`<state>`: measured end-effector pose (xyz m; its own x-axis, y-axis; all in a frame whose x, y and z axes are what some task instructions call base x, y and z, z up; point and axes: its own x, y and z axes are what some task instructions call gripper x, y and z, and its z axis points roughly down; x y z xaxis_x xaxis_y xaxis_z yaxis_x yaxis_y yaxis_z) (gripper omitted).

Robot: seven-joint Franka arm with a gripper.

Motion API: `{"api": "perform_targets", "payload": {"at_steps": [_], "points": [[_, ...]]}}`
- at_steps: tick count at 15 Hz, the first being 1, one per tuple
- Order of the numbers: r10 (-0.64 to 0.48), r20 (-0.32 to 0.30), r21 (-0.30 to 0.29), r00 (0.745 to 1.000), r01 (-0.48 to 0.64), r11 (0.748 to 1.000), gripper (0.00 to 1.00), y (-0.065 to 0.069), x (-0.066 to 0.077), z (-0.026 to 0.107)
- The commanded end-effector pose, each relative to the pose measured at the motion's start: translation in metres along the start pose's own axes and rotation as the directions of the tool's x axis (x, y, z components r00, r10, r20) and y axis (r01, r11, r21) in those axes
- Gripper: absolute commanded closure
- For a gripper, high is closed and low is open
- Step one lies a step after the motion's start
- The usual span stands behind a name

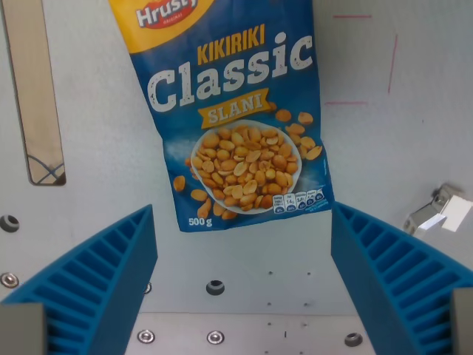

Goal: Rotate around gripper negative z

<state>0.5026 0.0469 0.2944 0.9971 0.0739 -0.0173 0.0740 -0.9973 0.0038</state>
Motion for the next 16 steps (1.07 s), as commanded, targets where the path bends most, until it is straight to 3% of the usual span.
{"api": "perform_targets", "payload": {"at_steps": [1,16], "points": [[-0.132,-0.004,0.0,0.991,0.132,0.991,0.0,0.0003,0.0001,-0.0018],[-0.327,-0.004,-0.001,0.945,0.326,0.945,0.0,0.0003,0.0001,-0.0018]]}}
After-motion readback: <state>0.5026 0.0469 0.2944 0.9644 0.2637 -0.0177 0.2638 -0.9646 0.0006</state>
